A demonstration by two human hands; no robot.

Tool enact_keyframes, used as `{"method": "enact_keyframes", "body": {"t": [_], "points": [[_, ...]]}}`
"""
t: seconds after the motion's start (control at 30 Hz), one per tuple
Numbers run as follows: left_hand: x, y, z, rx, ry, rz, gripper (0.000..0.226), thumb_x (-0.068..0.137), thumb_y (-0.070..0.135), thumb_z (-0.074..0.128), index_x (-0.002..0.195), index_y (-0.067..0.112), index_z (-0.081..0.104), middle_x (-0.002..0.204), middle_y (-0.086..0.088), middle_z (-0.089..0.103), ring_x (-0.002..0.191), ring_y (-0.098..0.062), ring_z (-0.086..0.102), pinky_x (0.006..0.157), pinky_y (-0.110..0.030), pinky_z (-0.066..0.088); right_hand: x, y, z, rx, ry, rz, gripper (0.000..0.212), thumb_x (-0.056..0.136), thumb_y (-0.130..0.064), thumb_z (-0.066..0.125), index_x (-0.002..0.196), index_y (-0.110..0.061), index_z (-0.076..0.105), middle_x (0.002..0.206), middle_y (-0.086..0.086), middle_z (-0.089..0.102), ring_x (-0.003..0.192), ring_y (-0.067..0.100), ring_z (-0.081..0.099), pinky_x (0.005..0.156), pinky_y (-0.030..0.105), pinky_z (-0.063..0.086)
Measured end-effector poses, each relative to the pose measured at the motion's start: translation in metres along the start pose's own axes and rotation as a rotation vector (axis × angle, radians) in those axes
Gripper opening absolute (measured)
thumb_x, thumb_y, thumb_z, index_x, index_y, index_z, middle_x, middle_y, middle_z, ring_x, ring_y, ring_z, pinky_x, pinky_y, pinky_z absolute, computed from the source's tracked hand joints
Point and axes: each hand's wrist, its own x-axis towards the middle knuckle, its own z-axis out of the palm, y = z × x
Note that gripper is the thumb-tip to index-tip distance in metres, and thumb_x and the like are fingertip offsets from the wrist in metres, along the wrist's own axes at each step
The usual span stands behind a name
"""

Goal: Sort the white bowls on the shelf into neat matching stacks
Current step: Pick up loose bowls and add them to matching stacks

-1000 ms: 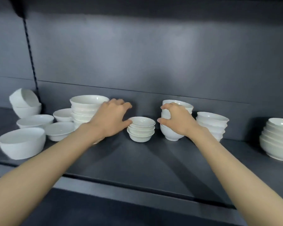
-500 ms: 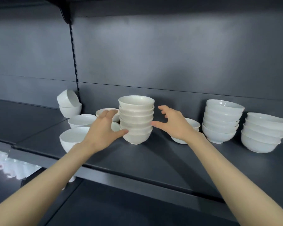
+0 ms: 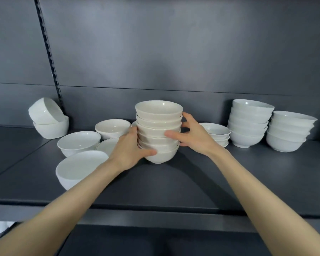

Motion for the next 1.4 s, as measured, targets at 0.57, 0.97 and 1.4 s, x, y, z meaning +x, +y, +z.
{"method": "enact_keyframes", "body": {"t": [0.57, 0.97, 1.4], "points": [[0.019, 0.022, 0.037, -0.091, -0.062, 0.013, 0.068, 0.066, 0.026, 0.085, 0.120, 0.009, 0.048, 0.112, -0.002, 0.063, 0.104, -0.023, 0.060, 0.092, -0.043, 0.050, -0.007, 0.016, -0.039, 0.066, 0.069, 0.062, 0.077, 0.078, -0.025, 0.078, 0.141, -0.025, 0.034, 0.119, 0.000, 0.058, 0.106, 0.017, 0.063, 0.083, 0.041, 0.058], [0.035, 0.030, 0.053, -0.080, -0.062, 0.015, 0.066, 0.068, 0.027, 0.084, 0.120, 0.009, 0.046, 0.115, -0.003, 0.061, 0.107, -0.023, 0.057, 0.092, -0.043, 0.048, 0.010, 0.028, -0.059, 0.020, 0.074, 0.023, 0.073, 0.073, -0.025, 0.082, 0.137, -0.021, 0.046, 0.118, -0.003, 0.062, 0.108, 0.015, 0.062, 0.080, 0.038, 0.059], [0.057, 0.025, 0.060, -0.061, -0.088, 0.003, 0.066, 0.067, 0.028, 0.084, 0.120, 0.013, 0.048, 0.118, -0.006, 0.055, 0.109, -0.025, 0.054, 0.095, -0.042, 0.047, 0.025, 0.030, -0.057, 0.013, 0.114, 0.041, 0.077, 0.073, -0.026, 0.082, 0.139, -0.020, 0.043, 0.120, -0.002, 0.060, 0.109, 0.018, 0.060, 0.086, 0.042, 0.057]]}}
